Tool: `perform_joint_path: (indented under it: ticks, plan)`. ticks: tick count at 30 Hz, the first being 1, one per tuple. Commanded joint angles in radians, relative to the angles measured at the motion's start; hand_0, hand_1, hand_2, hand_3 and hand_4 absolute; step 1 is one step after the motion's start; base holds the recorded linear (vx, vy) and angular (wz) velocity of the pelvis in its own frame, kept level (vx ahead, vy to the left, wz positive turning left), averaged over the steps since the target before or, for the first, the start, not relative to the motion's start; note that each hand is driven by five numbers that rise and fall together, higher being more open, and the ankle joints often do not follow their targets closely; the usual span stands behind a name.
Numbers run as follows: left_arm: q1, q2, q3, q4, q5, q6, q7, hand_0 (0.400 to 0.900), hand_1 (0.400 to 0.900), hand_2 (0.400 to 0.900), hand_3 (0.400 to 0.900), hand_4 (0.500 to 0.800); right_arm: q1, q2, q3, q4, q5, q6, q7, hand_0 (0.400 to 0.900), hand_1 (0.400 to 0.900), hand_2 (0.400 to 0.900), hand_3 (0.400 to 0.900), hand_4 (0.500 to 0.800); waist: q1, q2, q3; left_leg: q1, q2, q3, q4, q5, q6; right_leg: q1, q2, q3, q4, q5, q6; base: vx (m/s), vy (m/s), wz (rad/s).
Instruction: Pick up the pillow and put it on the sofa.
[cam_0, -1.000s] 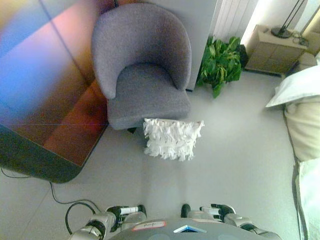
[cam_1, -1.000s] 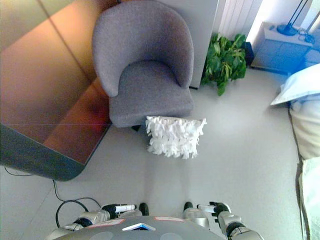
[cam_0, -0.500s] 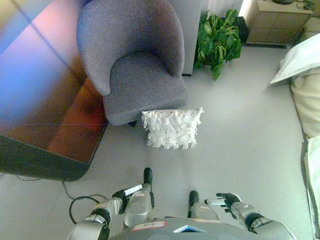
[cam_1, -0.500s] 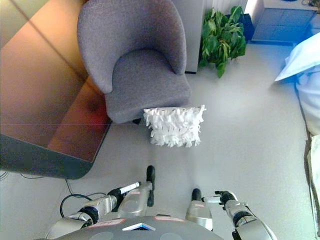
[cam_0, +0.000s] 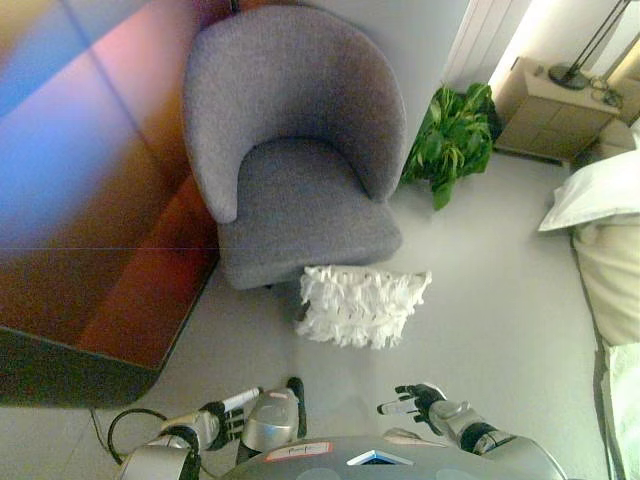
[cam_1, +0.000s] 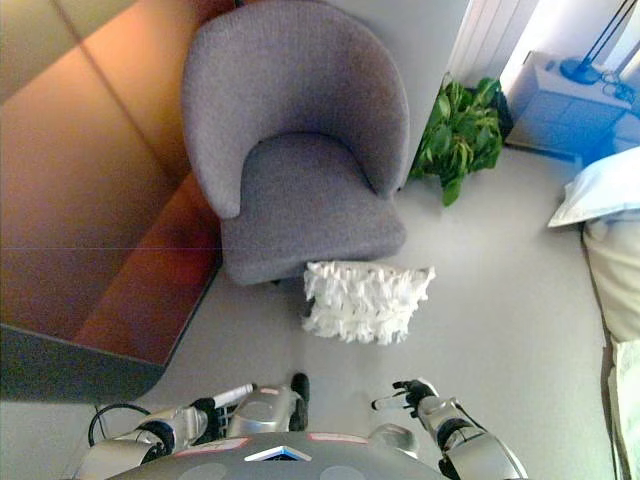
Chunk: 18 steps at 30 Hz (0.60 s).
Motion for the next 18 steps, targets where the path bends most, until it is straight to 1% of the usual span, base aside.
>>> perform_joint_path:
  ticks: [1, 2, 3, 4, 6, 7, 8, 10, 12, 13, 14, 18]
  plan:
    - [0.035, 0.021, -0.04, 0.034, 0.008, 0.063, 0.048, 0.9, 0.9, 0.9, 0.9, 0.8, -0.036, -0.07, 0.004, -0.04, -0.069, -0.031, -0.061, 0.9, 0.9, 0.9, 0.9, 0.8, -0.016, 0.019, 0.004, -0.136, 0.059, -0.035, -0.005, 0.073, -0.064, -0.035, 0.05, -0.069, -0.188, 0.011, -0.007, 0.02, -0.151, -0.03]
    - [0.015, 0.023, -0.044, 0.033, 0.0, 0.066, 0.053, 0.9, 0.9, 0.9, 0.9, 0.8, -0.056, -0.073, 0.02, -0.047, -0.082, -0.03, -0.081, 0.9, 0.9, 0.9, 0.9, 0.8, -0.021, 0.023, 0.014, -0.125, 0.062, -0.036, -0.009, 0.067, -0.071, -0.101, 0.049, -0.081, -0.225, 0.027, -0.005, -0.09, -0.176, 0.08]
    - [-0.015, 0.025, -0.056, 0.026, -0.019, 0.061, 0.061, 0.9, 0.9, 0.9, 0.9, 0.8, -0.095, -0.079, 0.039, -0.054, -0.086, -0.022, -0.121, 0.9, 0.9, 0.9, 0.9, 0.8, -0.03, 0.026, 0.043, -0.124, 0.06, -0.041, -0.01, 0.054, -0.08, -0.193, 0.04, -0.078, -0.275, 0.08, 0.0, -0.13, -0.18, 0.19]
    - [-0.03, 0.027, -0.06, 0.023, -0.024, 0.058, 0.063, 0.9, 0.9, 0.9, 0.9, 0.8, -0.116, -0.083, 0.047, -0.058, -0.101, -0.006, -0.142, 0.9, 0.9, 0.9, 0.9, 0.8, -0.036, 0.025, 0.061, -0.128, 0.056, -0.045, -0.003, 0.039, -0.082, -0.231, 0.029, -0.068, -0.308, 0.11, 0.006, -0.13, -0.191, 0.35]
    - [-0.051, 0.029, -0.066, 0.012, -0.034, 0.057, 0.07, 0.9, 0.9, 0.9, 0.9, 0.8, -0.146, -0.09, 0.065, -0.068, -0.131, 0.037, -0.203, 0.9, 0.9, 0.9, 0.9, 0.8, -0.045, 0.015, 0.094, -0.149, 0.046, -0.053, 0.034, -0.004, -0.078, -0.295, -0.002, -0.038, -0.353, 0.172, 0.028, -0.06, -0.181, 0.42]
    - [-0.056, 0.027, -0.067, 0.009, -0.039, 0.047, 0.071, 0.9, 0.9, 0.9, 0.9, 0.8, -0.16, -0.092, 0.074, -0.074, -0.134, 0.058, -0.228, 0.9, 0.9, 0.9, 0.9, 0.8, -0.045, 0.01, 0.106, -0.168, 0.043, -0.058, 0.058, -0.022, -0.079, -0.324, -0.02, -0.035, -0.367, 0.199, 0.036, -0.05, -0.199, 0.41]
    - [-0.059, 0.027, -0.068, 0.008, -0.046, 0.037, 0.069, 0.9, 0.9, 0.9, 0.9, 0.8, -0.173, -0.094, 0.079, -0.078, -0.143, 0.076, -0.248, 0.9, 0.9, 0.9, 0.9, 0.8, -0.043, 0.01, 0.121, -0.183, 0.045, -0.064, 0.089, -0.044, -0.081, -0.345, -0.035, -0.033, -0.361, 0.211, 0.041, -0.01, -0.205, 0.38]
    - [-0.044, 0.016, -0.059, -0.003, -0.045, 0.035, 0.078, 0.9, 0.9, 0.9, 0.9, 0.8, -0.178, -0.102, 0.081, -0.081, -0.173, 0.106, -0.267, 0.9, 0.9, 0.9, 0.9, 0.8, -0.028, 0.005, 0.126, -0.218, 0.048, -0.078, 0.169, -0.067, -0.078, -0.3, -0.05, -0.048, -0.363, 0.183, 0.045, 0.12, -0.178, 0.35]
    - [-0.016, 0.009, -0.053, -0.008, -0.011, 0.044, 0.07, 0.9, 0.9, 0.9, 0.9, 0.8, -0.168, -0.108, 0.08, -0.086, -0.185, 0.118, -0.284, 0.9, 0.9, 0.9, 0.9, 0.8, -0.009, 0.006, 0.116, -0.224, 0.063, -0.085, 0.191, -0.07, -0.09, -0.258, -0.06, -0.082, -0.365, 0.167, 0.043, 0.2, -0.159, 0.22]
    - [-0.01, 0.008, -0.054, -0.008, -0.004, 0.047, 0.069, 0.9, 0.9, 0.9, 0.9, 0.8, -0.166, -0.111, 0.077, -0.086, -0.19, 0.11, -0.29, 0.9, 0.9, 0.9, 0.9, 0.8, -0.001, 0.006, 0.114, -0.222, 0.071, -0.088, 0.194, -0.07, -0.096, -0.239, -0.062, -0.095, -0.371, 0.162, 0.045, 0.22, -0.185, 0.2]
    - [-0.003, 0.007, -0.053, -0.006, 0.012, 0.049, 0.07, 0.9, 0.9, 0.9, 0.9, 0.8, -0.164, -0.114, 0.072, -0.084, -0.188, 0.104, -0.292, 0.9, 0.9, 0.9, 0.9, 0.8, 0.011, 0.004, 0.108, -0.217, 0.074, -0.104, 0.192, -0.067, -0.103, -0.204, -0.061, -0.108, -0.392, 0.157, 0.051, 0.19, -0.17, 0.2]
    - [0.015, 0.005, -0.048, -0.003, 0.067, 0.053, 0.062, 0.9, 0.9, 0.9, 0.9, 0.8, -0.162, -0.118, 0.069, -0.083, -0.177, 0.081, -0.327, 0.9, 0.9, 0.9, 0.9, 0.8, 0.038, 0.005, 0.093, -0.197, 0.076, -0.139, 0.181, -0.055, -0.122, -0.135, -0.063, -0.139, -0.412, 0.14, 0.058, 0.19, -0.111, 0.24]
